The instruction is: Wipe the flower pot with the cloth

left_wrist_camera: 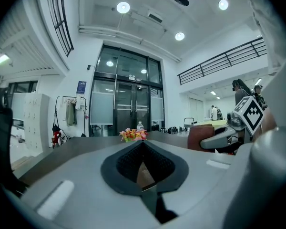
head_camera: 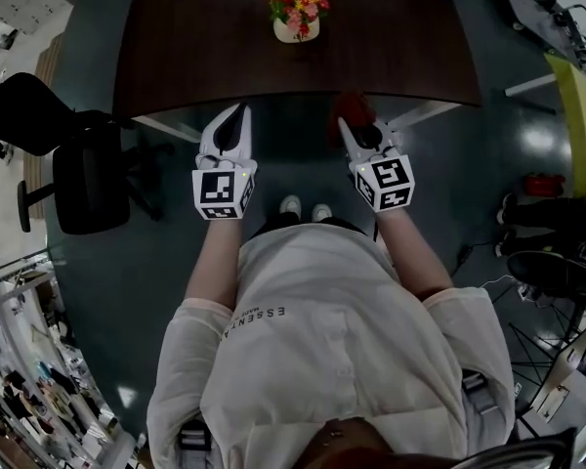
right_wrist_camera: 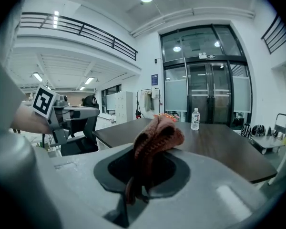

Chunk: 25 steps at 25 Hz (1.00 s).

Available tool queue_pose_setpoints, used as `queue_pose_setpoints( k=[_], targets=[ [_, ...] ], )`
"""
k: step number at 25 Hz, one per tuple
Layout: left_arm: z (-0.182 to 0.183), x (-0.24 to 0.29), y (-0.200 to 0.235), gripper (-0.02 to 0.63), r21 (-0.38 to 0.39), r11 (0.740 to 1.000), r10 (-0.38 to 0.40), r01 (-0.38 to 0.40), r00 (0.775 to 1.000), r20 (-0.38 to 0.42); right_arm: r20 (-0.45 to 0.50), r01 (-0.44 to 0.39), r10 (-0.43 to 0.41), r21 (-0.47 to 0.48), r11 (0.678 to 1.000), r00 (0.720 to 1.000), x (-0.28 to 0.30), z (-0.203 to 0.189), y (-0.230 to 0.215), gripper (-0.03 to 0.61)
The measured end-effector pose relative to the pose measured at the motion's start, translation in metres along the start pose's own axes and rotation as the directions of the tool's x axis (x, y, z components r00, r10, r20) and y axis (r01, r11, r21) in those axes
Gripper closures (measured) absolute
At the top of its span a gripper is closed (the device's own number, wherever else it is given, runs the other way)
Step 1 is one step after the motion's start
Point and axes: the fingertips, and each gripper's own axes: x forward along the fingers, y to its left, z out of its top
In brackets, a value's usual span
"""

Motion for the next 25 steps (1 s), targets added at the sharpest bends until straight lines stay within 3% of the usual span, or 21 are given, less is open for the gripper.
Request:
queue_pose_setpoints(
  k=[5, 25],
  targets=[
    [0.005, -0.004, -0.023, 0.600, 0.027, 1.000, -0.015, 0.014, 1.000, 0.014, -0.006, 0.060, -0.060, 0.058, 0.997, 0.998, -0.014, 0.001, -0.018, 0.529],
    [0.004, -0.005, -0.024, 0.600, 0.037, 0.999, 0.010, -0.011, 1.000, 0.012, -0.005, 0.034, -0.034, 0.021, 0.999, 0.999, -0.017, 0.003, -0.027, 0.529]
  ],
)
